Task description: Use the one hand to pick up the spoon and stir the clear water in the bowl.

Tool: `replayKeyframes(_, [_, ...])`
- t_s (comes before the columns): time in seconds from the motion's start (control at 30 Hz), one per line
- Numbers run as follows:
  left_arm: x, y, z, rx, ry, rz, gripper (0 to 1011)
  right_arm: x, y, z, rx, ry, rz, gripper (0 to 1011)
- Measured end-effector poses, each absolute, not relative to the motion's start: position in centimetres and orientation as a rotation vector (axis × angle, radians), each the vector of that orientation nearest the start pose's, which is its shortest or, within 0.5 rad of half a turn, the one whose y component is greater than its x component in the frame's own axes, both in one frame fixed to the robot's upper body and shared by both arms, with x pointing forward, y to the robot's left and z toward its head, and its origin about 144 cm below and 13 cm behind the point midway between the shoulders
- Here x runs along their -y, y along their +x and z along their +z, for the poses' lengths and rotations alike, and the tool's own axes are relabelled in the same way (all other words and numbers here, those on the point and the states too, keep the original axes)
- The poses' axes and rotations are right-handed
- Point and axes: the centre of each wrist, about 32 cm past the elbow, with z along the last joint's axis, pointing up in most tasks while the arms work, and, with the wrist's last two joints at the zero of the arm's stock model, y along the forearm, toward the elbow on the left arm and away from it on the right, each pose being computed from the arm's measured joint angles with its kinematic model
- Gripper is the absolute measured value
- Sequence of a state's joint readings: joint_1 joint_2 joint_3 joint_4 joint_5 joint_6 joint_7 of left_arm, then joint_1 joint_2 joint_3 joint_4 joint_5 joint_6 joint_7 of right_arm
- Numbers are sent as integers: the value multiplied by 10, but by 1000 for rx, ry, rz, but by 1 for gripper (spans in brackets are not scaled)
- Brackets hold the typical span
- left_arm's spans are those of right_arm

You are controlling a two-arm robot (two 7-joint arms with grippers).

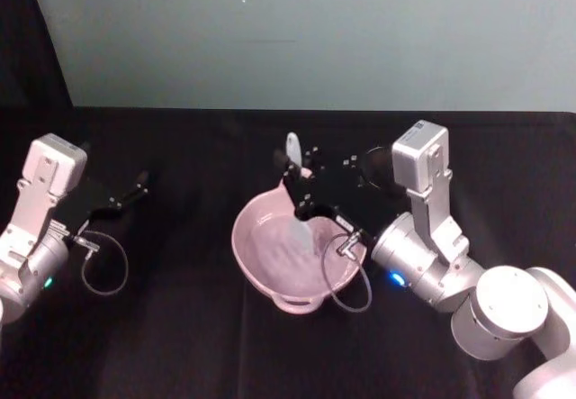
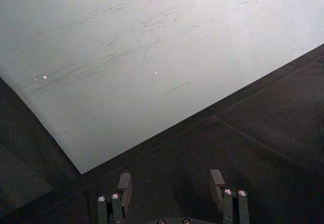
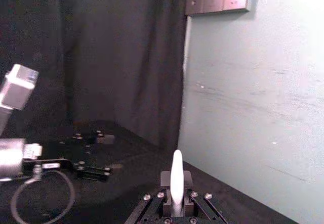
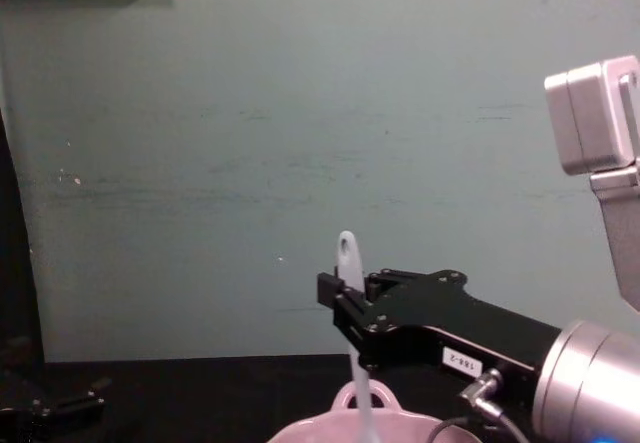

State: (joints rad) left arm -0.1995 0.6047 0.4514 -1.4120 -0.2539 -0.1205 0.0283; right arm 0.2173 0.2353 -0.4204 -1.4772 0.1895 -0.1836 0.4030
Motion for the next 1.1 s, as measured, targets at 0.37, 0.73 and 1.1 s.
replayKeyframes(0.37, [-310,489,1140,285,304,1248,1011,157,497,1161,190,75,-722,129])
replayKeyframes(0.73, [-310,489,1140,285,305,1248,1011,143,514,1153,201,96,-793,127])
replayKeyframes(1.1, [-310,489,1140,285,304,1248,1011,153,518,1154,248,95,-873,127])
